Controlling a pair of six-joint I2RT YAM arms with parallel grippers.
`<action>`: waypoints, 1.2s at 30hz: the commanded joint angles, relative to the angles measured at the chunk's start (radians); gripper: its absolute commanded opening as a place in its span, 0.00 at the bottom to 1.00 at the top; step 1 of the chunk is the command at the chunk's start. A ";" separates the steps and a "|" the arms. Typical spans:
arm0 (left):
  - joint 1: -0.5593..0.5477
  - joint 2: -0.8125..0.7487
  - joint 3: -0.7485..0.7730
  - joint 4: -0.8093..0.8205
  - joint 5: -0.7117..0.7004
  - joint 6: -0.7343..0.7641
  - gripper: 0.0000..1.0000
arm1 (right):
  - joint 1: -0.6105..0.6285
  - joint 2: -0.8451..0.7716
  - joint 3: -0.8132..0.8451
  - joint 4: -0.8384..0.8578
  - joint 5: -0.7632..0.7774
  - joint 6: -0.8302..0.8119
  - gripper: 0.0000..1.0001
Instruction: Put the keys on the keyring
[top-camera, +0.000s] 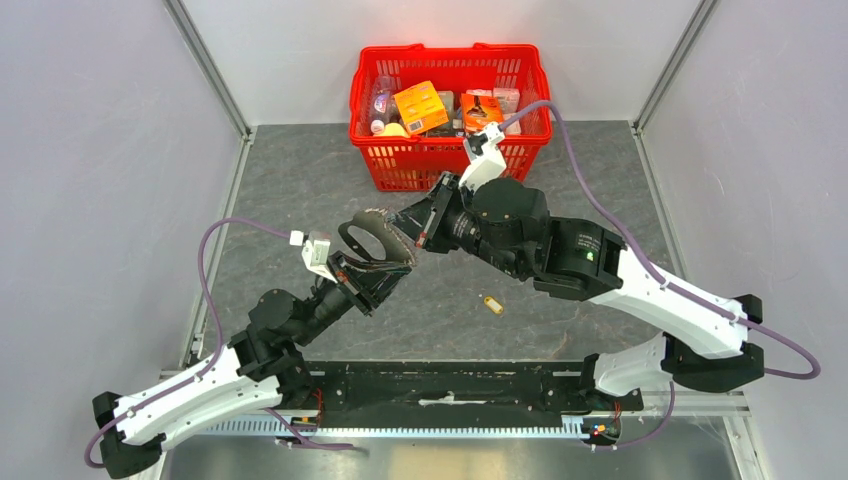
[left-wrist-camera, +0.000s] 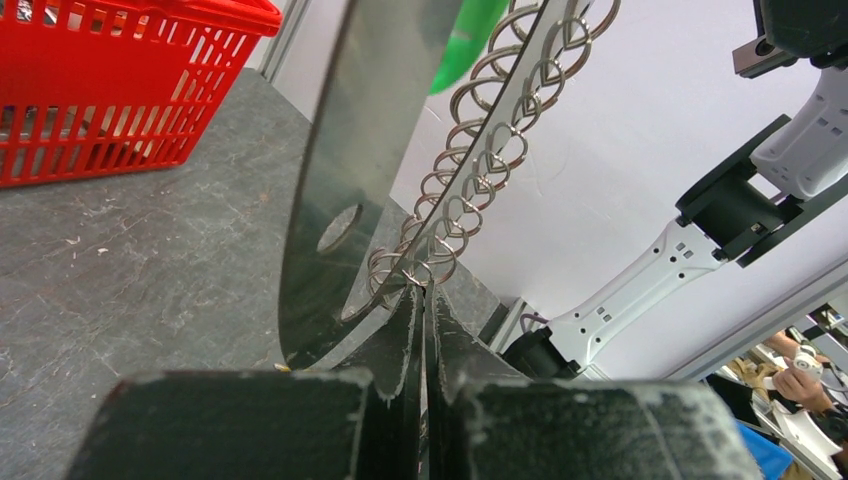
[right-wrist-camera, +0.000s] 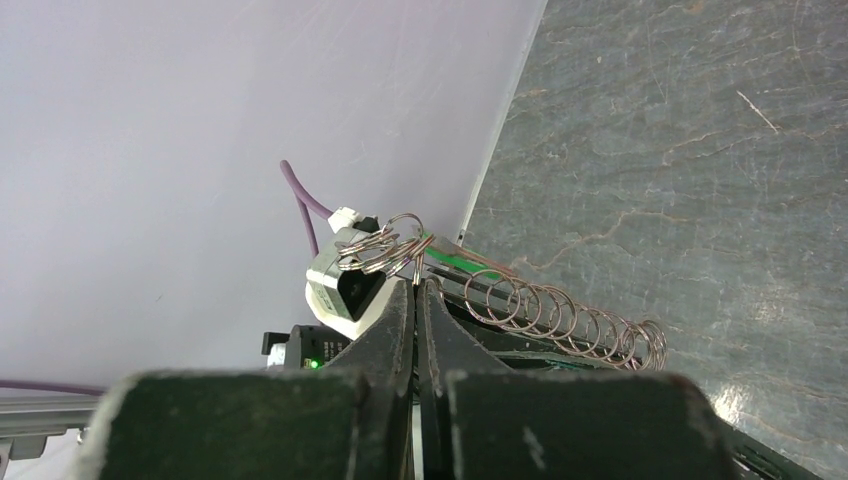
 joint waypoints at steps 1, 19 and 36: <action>-0.005 -0.002 0.017 0.040 0.011 0.011 0.02 | -0.004 -0.041 -0.013 0.061 -0.004 0.020 0.00; -0.005 -0.232 0.009 -0.075 0.230 -0.221 0.02 | -0.047 -0.168 -0.208 0.057 0.069 0.036 0.00; -0.004 -0.306 0.008 -0.055 0.314 -0.291 0.02 | -0.096 -0.192 -0.298 0.061 0.050 0.070 0.01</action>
